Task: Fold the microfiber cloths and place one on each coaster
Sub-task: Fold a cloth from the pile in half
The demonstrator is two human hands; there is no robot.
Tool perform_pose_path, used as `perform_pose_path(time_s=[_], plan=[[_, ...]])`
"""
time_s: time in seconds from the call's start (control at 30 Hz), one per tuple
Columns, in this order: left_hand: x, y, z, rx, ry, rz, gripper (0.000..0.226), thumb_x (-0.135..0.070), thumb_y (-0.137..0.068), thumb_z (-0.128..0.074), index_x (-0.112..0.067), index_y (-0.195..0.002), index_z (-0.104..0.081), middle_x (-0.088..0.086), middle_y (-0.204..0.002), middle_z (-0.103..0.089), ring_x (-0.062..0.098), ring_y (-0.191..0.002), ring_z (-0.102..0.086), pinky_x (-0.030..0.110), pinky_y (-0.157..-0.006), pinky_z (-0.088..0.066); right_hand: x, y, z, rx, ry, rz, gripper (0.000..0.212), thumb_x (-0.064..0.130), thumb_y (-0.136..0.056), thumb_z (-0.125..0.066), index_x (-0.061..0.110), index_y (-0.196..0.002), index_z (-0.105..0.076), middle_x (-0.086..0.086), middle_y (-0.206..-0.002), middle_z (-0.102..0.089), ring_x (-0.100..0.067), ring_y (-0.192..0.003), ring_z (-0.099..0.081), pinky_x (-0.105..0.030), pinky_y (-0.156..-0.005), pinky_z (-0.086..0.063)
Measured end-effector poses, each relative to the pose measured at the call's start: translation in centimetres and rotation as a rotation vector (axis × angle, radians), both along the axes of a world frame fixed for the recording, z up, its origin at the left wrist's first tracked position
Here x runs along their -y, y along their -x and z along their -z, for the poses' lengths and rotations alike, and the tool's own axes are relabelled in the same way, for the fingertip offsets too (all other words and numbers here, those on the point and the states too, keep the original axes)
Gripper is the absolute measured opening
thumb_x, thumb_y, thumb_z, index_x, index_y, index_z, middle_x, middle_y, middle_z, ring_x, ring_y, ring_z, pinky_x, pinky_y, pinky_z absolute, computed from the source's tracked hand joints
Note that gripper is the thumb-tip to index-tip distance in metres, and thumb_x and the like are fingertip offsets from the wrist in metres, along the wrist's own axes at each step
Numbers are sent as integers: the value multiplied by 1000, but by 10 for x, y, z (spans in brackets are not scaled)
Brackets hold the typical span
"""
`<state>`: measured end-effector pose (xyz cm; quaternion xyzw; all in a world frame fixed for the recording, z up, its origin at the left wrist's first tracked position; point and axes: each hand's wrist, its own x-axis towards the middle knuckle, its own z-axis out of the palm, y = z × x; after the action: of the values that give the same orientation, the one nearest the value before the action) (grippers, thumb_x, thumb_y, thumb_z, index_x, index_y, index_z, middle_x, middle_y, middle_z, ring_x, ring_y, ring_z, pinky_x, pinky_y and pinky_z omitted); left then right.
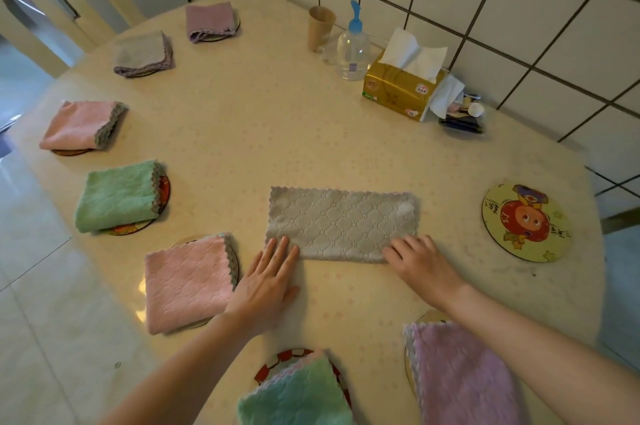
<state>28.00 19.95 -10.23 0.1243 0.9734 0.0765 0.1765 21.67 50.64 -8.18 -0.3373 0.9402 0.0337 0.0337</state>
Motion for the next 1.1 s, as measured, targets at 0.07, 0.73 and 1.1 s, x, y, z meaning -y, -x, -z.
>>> perform_pose_path(time_s=[0.07, 0.73, 1.1], plan=[[3, 5, 0, -12, 24, 8, 73, -55, -90, -11, -17, -151, -1, 6, -158, 9, 30, -143, 14, 47, -119, -8, 3, 3, -5, 12, -3, 7, 38, -9, -62, -66, 13, -93, -60, -3, -92, -61, -24, -82, -57, -39, -76, -47], [-21, -36, -12, 2, -203, 381, 64, -49, -89, -49, -29, -147, -30, -5, -154, -28, 16, -144, -19, 42, -118, -19, 27, -64, -38, 327, 362, -159, 62, -16, -71, -57, 9, -128, -53, -5, -117, -63, -17, -107, -60, -26, -87, -53], [4, -54, -19, -176, -201, 365, 46, -46, -85, -43, -27, -121, -65, -11, -126, -63, 5, -120, -56, 24, -100, -45, 16, -53, -2, 262, 48, -408, 74, 3, -59, -75, 18, -128, -53, -5, -129, -57, -19, -115, -57, -32, -85, -54]])
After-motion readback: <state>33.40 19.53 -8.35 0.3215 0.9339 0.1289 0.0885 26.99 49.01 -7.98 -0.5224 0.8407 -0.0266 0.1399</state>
